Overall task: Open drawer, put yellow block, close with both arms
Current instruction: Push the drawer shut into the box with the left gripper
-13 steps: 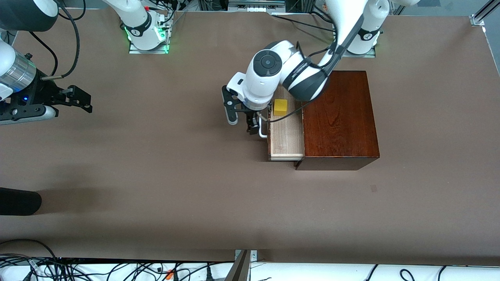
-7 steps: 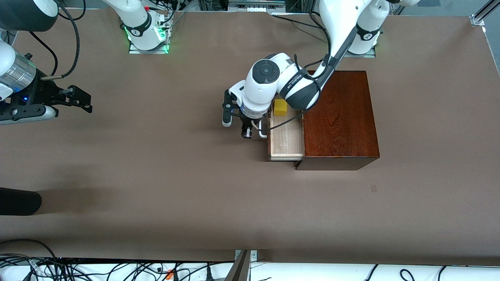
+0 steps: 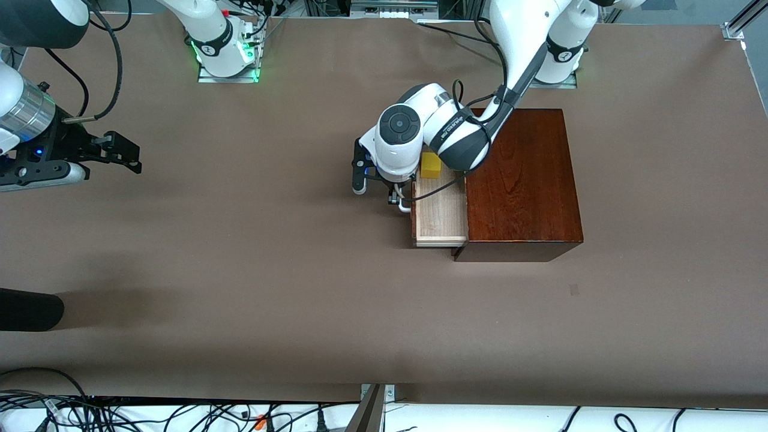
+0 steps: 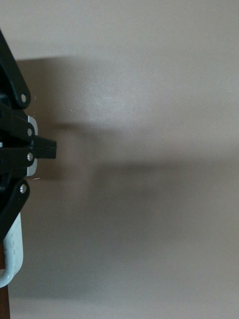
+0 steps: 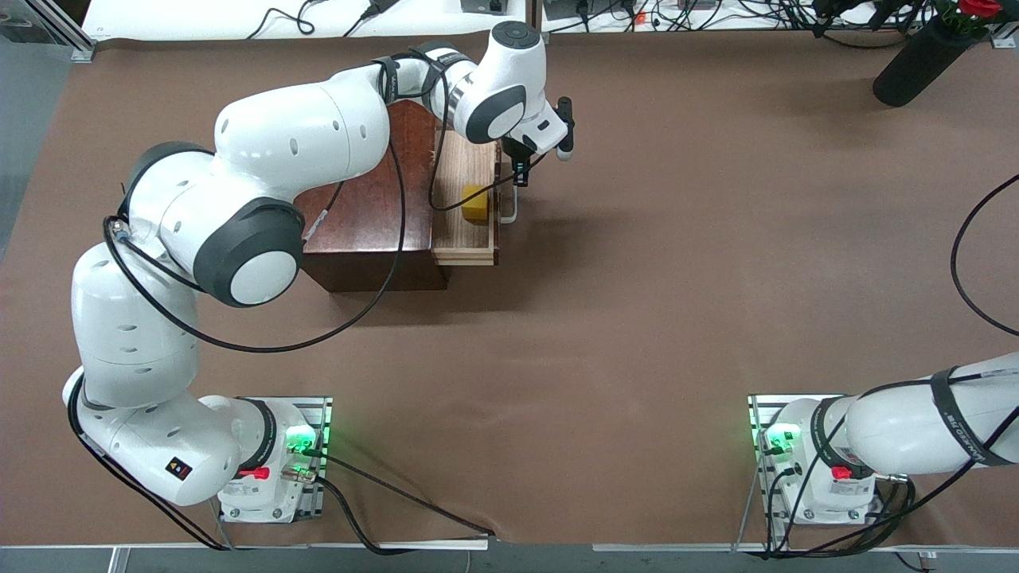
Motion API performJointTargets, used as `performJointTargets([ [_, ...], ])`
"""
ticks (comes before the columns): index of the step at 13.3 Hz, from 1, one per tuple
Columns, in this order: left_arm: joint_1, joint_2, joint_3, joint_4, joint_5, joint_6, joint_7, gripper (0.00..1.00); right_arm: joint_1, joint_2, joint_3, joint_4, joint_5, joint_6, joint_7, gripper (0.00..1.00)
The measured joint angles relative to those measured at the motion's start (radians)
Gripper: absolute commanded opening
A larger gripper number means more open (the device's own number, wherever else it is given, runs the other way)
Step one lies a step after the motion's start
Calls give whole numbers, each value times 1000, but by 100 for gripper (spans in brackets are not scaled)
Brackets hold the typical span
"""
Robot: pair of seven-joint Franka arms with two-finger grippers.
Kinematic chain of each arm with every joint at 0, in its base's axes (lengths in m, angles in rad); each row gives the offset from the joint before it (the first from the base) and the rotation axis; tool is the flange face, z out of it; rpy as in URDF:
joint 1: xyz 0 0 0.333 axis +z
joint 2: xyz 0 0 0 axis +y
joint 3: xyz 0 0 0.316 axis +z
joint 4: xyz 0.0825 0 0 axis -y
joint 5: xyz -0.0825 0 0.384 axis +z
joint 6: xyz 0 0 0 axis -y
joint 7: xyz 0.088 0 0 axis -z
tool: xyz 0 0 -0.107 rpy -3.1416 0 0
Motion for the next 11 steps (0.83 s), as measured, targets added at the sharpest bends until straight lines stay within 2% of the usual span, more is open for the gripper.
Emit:
performJointTargets([
  [4,-6,0,-8,7,105,-31,17,0,0,0,0,0,0,0,0,100],
  [11,8,1,10,29,134,-197,39,0,0,0,0,0,0,0,0,100],
])
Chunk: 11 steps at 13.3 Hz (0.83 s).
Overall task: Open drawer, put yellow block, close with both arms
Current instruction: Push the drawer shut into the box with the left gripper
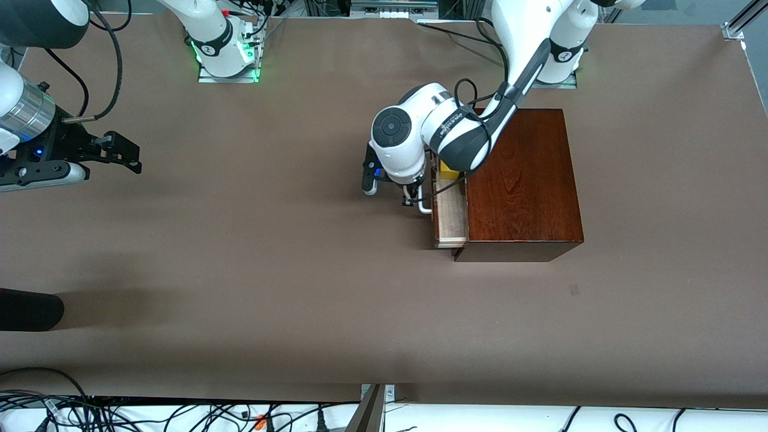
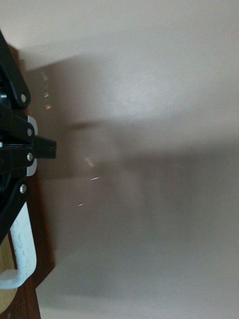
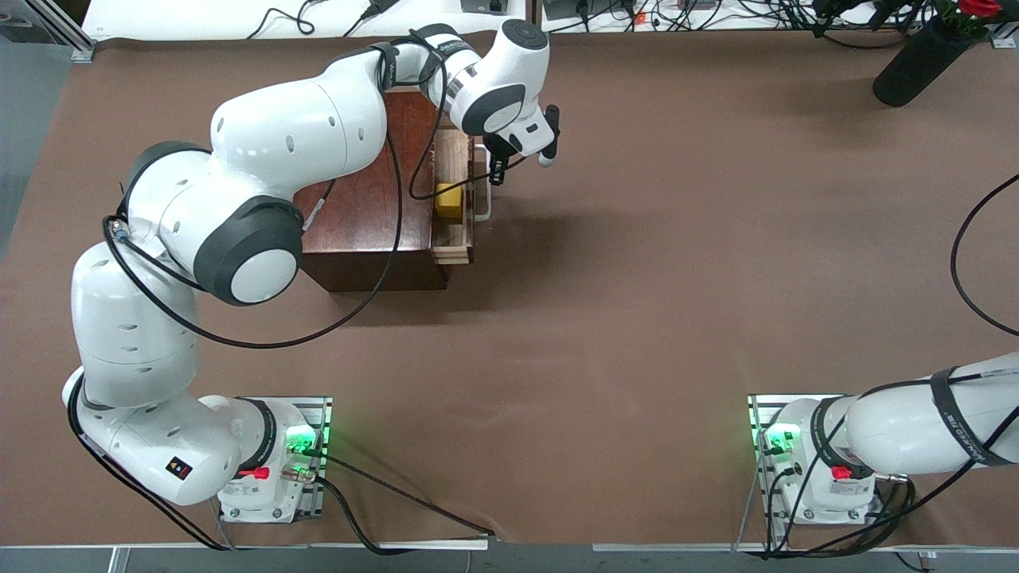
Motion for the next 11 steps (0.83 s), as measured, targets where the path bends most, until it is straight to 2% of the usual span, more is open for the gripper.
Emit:
performJointTargets([
  [4,17,-1,15,13,25,-104,2,0,0,0,0,0,0,0,0,100],
  [9,43,-2,14,18,25,-117,6,2,0,0,0,0,11,0,0,100],
  [10,43,-6,13,26,25,-117,6,66,0,0,0,0,11,0,0,100],
  [11,43,-12,11,44,25,-118,6,100,0,0,0,0,11,0,0,100],
])
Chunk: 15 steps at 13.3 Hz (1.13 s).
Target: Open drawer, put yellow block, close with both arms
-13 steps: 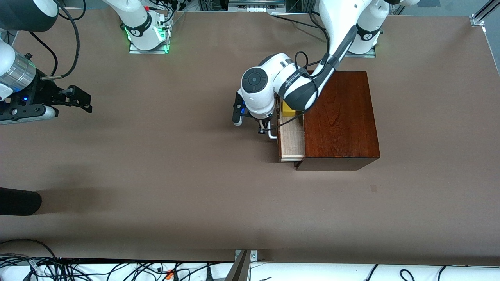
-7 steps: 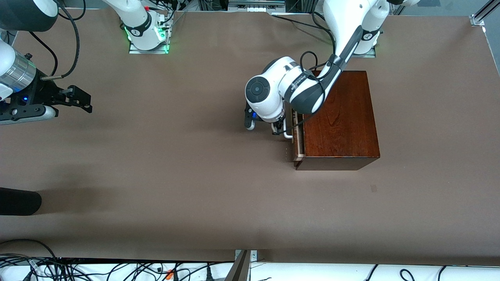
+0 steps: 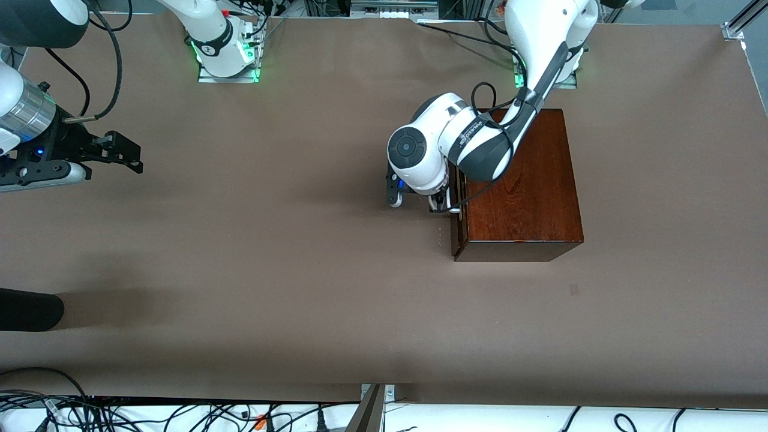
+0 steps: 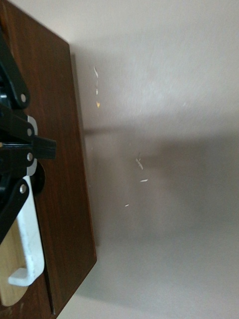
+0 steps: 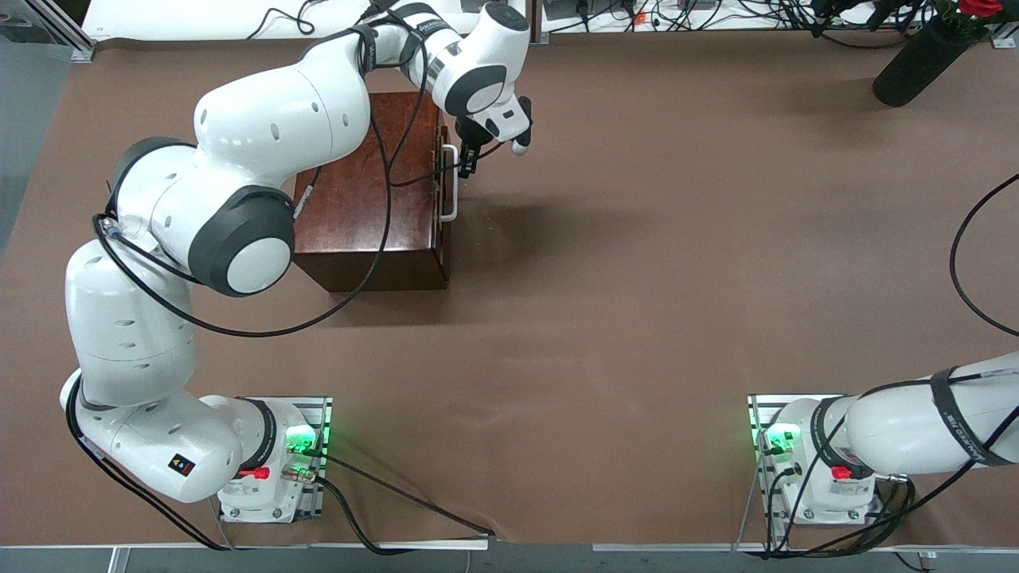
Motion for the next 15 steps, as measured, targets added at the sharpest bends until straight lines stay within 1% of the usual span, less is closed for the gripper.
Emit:
performJointTargets([
  [1,-1,-10,-5,28,-3,-9,0,100,0,0,0,0,0,0,0,100],
  [4,1,-74,-9,120,-15,-128,-23,100,0,0,0,0,0,0,0,100],
  [6,30,-119,-3,173,-16,-184,-70,100,0,0,0,0,1,0,0,100],
  [8,93,-167,5,201,-16,-226,-131,100,0,0,0,1,1,0,0,100],
  [10,191,-208,10,207,-18,-271,-201,100,0,0,0,1,1,0,0,100],
  [12,284,-235,13,207,-25,-288,-235,100,0,0,0,1,1,0,0,100],
  [13,315,-243,16,208,-26,-298,-243,100,0,0,0,1,1,0,0,100],
  [15,334,-269,48,208,-40,-313,-273,100,0,0,0,1,1,0,0,100],
])
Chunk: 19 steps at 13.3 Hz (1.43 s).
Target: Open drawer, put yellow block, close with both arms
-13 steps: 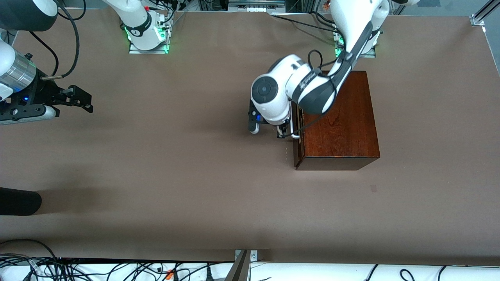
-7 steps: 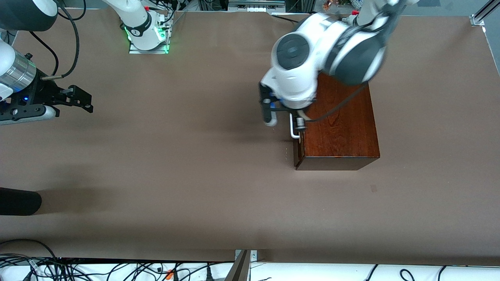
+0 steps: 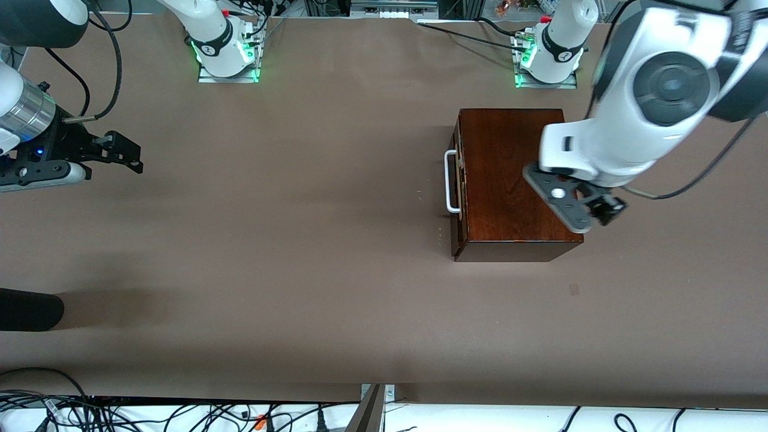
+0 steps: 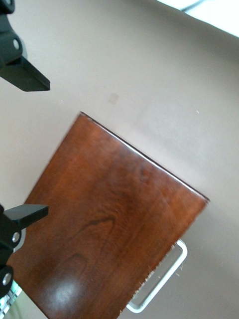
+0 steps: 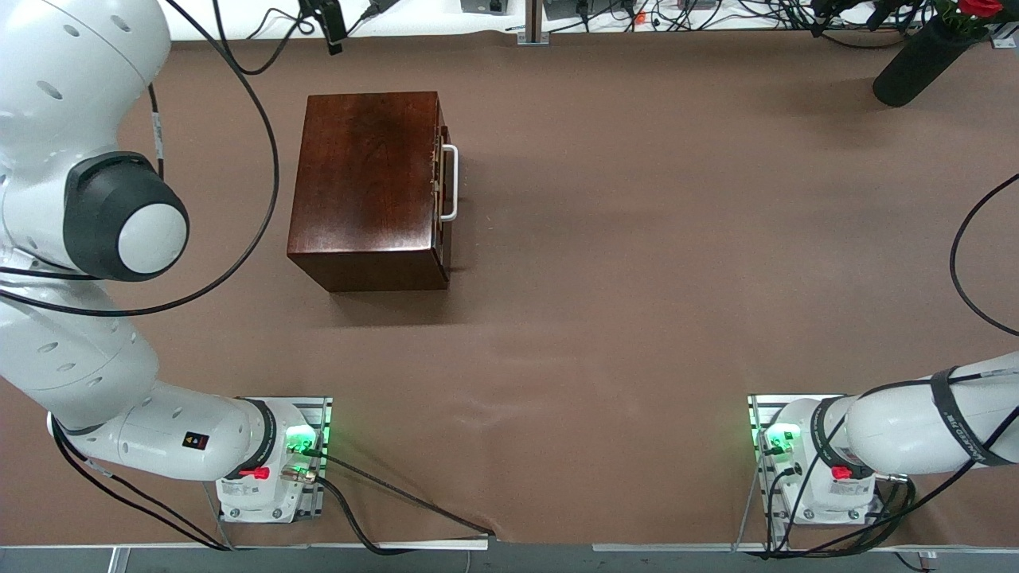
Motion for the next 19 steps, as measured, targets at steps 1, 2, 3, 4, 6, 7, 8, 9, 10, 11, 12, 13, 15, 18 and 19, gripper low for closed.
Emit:
performJointTargets([
  [1,-2,-17,25,-2,-18,-2,-51,100,0,0,0,0,0,0,0,100],
  [2,-3,-40,51,-12,-43,6,-137,100,0,0,0,0,0,0,0,100],
  [3,-1,-73,71,-44,-67,43,-246,100,0,0,0,0,0,0,0,100],
  [4,4,-118,83,-98,-77,102,-344,100,0,0,0,0,0,0,0,100],
  [6,47,-225,89,-236,-81,172,-445,100,0,0,0,0,0,0,0,100],
  [7,77,-277,91,-302,-82,184,-459,100,0,0,0,0,0,0,0,100],
  [8,106,-322,94,-357,-85,193,-464,100,0,0,0,0,0,0,0,100],
  [9,129,-361,96,-403,-89,198,-464,100,0,0,0,0,0,0,0,100],
  [10,147,-387,97,-436,-93,200,-465,100,0,0,0,0,0,0,0,100],
  [11,158,-401,97,-456,-94,198,-466,100,0,0,0,0,0,0,0,100],
  [12,162,-403,97,-466,-95,198,-468,100,0,0,0,0,0,0,0,100],
  [13,162,-402,95,-470,-95,198,-470,100,0,0,0,0,0,0,0,100],
  [15,162,-399,87,-471,-95,197,-474,100,0,0,0,0,0,0,0,100],
  [18,160,-398,81,-471,-95,196,-479,100,0,0,0,0,0,0,0,100],
  [19,160,-398,80,-471,-96,191,-479,100,0,0,0,0,0,0,0,100],
])
